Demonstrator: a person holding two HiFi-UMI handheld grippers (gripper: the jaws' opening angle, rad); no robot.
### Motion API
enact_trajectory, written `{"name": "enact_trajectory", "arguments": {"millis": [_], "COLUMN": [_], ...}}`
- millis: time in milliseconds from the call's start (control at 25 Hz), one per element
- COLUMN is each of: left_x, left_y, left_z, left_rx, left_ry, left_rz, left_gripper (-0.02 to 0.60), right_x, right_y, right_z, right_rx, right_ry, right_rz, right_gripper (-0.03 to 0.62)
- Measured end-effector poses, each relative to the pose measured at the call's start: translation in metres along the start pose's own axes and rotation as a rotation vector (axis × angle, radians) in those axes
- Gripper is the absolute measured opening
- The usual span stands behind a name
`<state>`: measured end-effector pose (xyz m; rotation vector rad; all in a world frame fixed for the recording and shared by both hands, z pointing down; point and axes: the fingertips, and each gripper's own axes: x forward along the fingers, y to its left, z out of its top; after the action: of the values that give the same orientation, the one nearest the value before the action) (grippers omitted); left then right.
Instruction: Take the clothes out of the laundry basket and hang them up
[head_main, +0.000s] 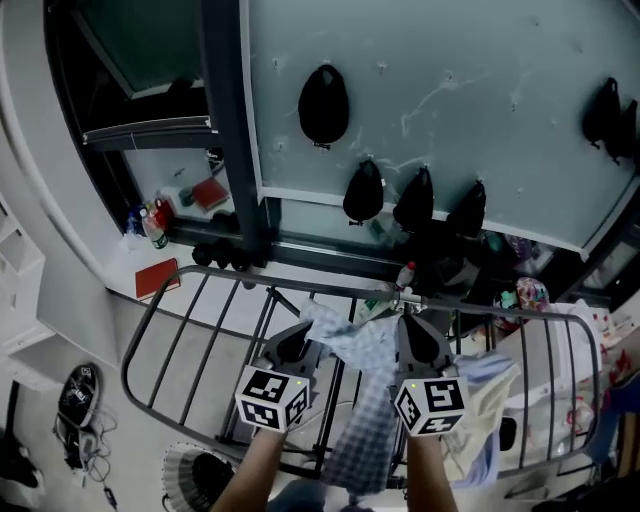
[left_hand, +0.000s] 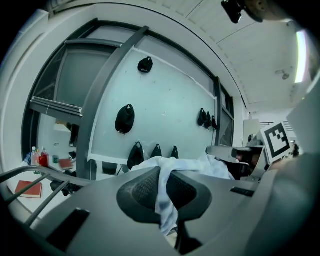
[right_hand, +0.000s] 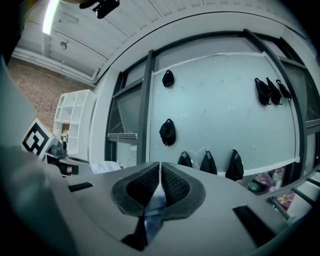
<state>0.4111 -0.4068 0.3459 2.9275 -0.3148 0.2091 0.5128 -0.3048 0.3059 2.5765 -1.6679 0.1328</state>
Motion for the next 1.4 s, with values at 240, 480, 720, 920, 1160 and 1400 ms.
{"name": "enact_trajectory", "arguments": {"millis": [240,480,720,920,1160,1400], "left_x": [0.019,0.027,0.024,0.017,0.002,-0.021], "left_y": [-0.013,-0.011,-0.008,-0.012,-0.015,-0.025], "left_z": [-0.021,-0.047,-0.072,-0.083,-0.092,-0.095], "left_rx": [0.038,0.017,-0.032,-0.032,-0.030,-0.029], "left_ry": [0.075,0.177,0.294,0.335,0.364,0.360], "left_rz": [-0.053,-0.067,-0.095,-0.119,-0.128,-0.109], "left_gripper": [0.035,0.037,0.150,0.214,0.259,0.298], "right_x": [-0.002,-0.001,-0.005,-0.010,-0.017,-0.034], "right_y": [-0.018,-0.025,-0.027,-0.023,-0.018,-0.012], "right_z": [-0.028,-0.044,-0.047,-0.045,-0.039,-0.034], "right_rx": [0.001,0.021,0.048,0.059,0.064,0.069], "right_ry": [0.081,0.129,0.141,0.129,0.112,0.092], "right_rz": [-0.076,-0.099,-0.105,-0.096,-0.083,-0.058], "right_gripper": [0.021,0.028,0.066,0.100,0.112,0.115]}}
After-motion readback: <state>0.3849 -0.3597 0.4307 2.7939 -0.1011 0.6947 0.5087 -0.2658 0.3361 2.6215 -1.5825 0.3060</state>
